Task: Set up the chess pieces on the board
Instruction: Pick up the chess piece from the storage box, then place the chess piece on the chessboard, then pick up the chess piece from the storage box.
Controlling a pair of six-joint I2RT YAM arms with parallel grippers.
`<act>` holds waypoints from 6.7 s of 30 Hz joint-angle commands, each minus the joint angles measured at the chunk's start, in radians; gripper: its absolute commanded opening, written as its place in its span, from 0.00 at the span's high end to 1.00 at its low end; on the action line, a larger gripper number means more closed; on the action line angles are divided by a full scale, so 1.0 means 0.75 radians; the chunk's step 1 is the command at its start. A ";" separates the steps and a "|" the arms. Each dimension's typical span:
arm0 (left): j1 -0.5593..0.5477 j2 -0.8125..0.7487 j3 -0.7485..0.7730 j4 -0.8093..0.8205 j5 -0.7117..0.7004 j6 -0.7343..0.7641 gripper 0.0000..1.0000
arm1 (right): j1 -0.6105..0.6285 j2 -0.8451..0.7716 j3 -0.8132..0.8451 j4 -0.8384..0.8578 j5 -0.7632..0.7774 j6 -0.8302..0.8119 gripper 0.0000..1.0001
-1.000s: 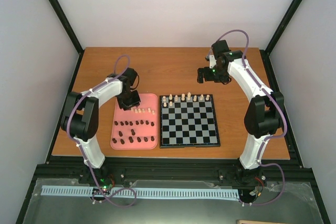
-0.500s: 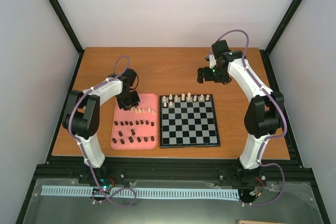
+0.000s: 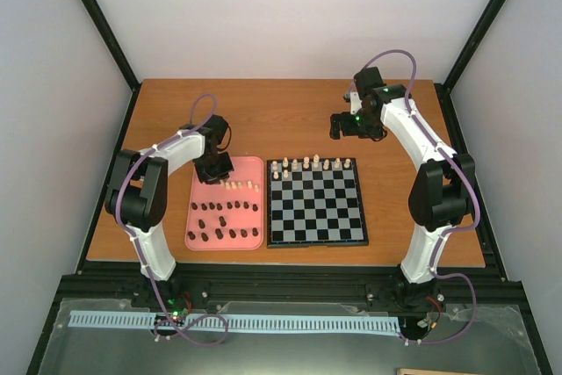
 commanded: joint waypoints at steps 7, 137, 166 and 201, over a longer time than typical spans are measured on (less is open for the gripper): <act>0.014 -0.077 0.065 -0.069 -0.030 0.035 0.94 | -0.011 0.002 -0.006 -0.002 -0.001 -0.009 0.00; -0.187 -0.218 0.145 -0.168 -0.075 -0.044 0.64 | -0.011 0.046 0.020 0.004 -0.029 -0.002 0.00; -0.039 -0.104 -0.014 0.002 0.109 -0.200 0.65 | -0.011 0.064 0.014 0.003 -0.034 -0.016 0.00; -0.012 -0.072 -0.019 -0.001 0.099 -0.180 0.69 | -0.010 0.110 0.037 -0.002 -0.055 -0.016 0.00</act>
